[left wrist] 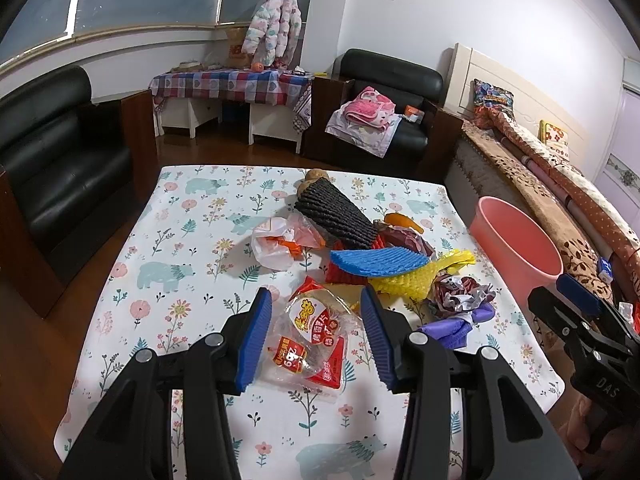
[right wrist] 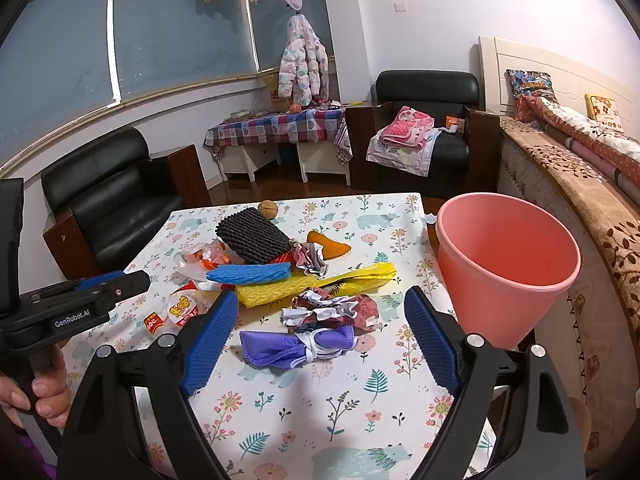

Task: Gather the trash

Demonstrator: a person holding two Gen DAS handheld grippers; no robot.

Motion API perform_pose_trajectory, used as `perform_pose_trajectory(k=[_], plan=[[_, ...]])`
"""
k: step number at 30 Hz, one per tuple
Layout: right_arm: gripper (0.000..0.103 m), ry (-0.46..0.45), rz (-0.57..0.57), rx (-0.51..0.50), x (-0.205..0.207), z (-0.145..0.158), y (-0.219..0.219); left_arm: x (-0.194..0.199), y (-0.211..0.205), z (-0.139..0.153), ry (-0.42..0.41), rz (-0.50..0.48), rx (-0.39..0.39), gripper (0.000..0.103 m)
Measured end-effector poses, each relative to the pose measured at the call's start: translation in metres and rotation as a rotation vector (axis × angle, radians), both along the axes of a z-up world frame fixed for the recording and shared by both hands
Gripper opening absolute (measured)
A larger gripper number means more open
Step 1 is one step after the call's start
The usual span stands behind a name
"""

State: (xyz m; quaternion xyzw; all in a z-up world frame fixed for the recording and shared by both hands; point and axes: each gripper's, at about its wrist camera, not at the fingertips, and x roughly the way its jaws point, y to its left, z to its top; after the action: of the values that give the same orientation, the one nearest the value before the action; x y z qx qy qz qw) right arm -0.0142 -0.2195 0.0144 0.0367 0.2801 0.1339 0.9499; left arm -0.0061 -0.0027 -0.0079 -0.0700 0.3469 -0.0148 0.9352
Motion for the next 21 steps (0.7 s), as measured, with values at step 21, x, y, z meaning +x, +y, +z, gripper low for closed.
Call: perform_pose_trajectory(k=[21], plan=[[0.085,0.051,0.004,0.003,0.006,-0.009,-0.006,0.004,0.024,0.001,-0.005,-0.015,-0.018,0.056]])
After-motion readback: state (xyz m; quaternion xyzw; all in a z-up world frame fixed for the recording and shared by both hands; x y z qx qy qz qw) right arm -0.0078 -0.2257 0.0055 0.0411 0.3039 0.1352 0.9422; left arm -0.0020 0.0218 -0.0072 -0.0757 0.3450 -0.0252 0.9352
